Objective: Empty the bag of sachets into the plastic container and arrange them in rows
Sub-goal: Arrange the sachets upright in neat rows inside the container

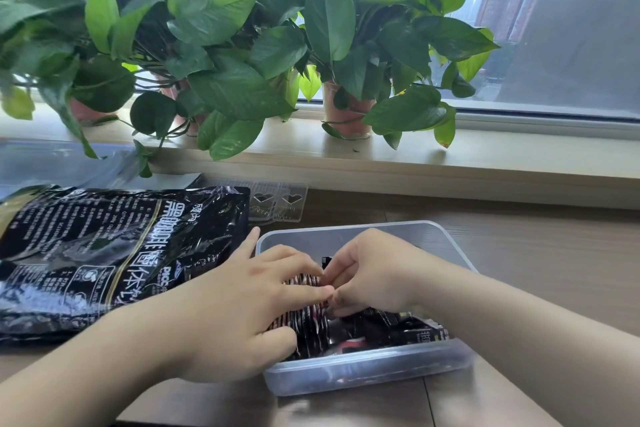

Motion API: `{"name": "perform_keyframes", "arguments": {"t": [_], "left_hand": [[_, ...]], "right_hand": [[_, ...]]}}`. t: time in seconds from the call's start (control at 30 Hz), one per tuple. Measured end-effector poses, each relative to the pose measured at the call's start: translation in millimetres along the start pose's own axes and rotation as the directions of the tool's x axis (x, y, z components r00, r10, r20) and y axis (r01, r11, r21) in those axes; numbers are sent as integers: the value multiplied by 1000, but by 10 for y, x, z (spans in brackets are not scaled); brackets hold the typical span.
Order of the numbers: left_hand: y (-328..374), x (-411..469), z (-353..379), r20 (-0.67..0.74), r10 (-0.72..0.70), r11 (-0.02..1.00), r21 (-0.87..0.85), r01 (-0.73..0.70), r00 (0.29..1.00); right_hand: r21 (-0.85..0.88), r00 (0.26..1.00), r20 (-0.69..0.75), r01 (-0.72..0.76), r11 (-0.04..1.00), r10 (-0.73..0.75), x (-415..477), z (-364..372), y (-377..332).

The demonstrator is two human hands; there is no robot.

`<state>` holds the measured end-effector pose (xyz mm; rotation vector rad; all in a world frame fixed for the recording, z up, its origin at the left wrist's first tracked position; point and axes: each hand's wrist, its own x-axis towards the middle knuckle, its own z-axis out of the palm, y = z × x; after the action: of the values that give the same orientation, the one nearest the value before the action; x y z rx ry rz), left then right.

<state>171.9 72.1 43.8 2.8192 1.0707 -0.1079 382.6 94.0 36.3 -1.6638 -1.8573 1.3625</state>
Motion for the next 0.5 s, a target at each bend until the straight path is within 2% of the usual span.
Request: {"name": "perform_keyframes", "arguments": {"t": [0.13, 0.27, 0.37, 0.43, 0.5], "left_hand": [[4, 18, -41, 83, 7, 997, 70, -13, 996], [32, 74, -135, 122, 43, 994, 91, -54, 992], [86, 152, -155, 129, 55, 987, 146, -74, 990], [98, 178, -125, 114, 71, 984, 155, -88, 991], [86, 170, -90, 84, 84, 988, 124, -94, 993]], "right_hand": [[12, 998, 39, -42, 999, 42, -38, -83, -34], [78, 998, 54, -21, 997, 17, -89, -126, -62], [110, 998, -32, 63, 992, -60, -180, -215, -65], [1, 977, -138, 165, 986, -163, -288, -375, -50], [-200, 948, -179, 226, 954, -262, -435, -570, -17]]}}
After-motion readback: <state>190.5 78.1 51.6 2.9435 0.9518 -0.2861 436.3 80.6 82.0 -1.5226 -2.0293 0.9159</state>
